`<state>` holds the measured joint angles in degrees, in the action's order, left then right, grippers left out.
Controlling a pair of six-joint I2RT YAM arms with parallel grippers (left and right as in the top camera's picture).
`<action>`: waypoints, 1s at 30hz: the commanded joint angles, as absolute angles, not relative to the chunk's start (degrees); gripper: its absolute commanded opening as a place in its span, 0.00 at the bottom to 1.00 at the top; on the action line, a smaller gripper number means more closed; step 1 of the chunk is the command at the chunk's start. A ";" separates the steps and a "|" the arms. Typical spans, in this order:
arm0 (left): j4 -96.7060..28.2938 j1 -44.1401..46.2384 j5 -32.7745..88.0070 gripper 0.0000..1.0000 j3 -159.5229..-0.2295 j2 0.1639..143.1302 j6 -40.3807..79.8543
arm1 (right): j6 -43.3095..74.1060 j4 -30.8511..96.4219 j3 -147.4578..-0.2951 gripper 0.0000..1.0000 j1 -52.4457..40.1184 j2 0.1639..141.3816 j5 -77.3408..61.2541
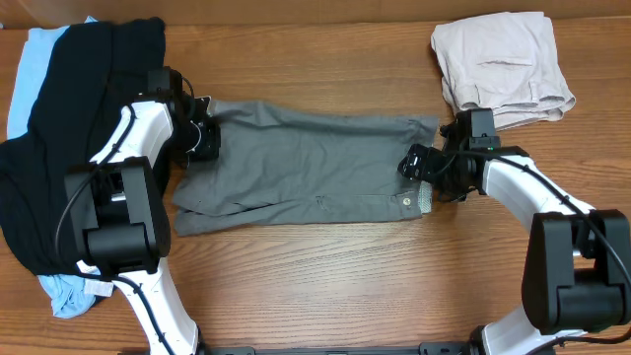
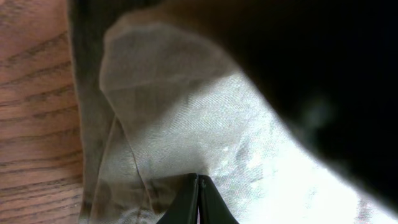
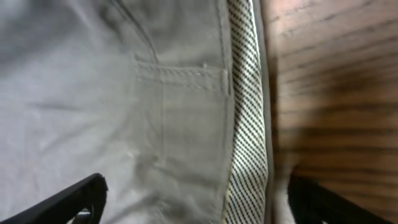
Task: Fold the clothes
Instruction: 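Grasp the right end of the folded shorts with the right gripper, then fold the right half over toward the left gripper with the right gripper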
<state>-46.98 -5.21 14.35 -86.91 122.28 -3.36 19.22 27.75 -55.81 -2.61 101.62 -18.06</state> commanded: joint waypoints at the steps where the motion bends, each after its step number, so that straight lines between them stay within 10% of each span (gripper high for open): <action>1: -47.72 -4.47 14.44 0.04 -86.21 124.99 -3.22 | 21.56 25.39 -50.85 0.83 -2.57 104.14 -19.77; 14: -49.08 -4.47 14.44 0.04 -86.21 124.99 -3.20 | 27.88 17.67 -47.72 0.52 -2.61 104.18 -20.67; 20: -49.58 -4.47 14.48 0.04 -86.21 124.99 -2.55 | 27.86 17.98 -48.31 0.04 -1.54 104.09 -21.93; 30: -55.86 -4.03 21.32 0.04 -86.26 124.97 -2.59 | 15.84 35.38 -58.63 0.04 8.54 99.63 -30.22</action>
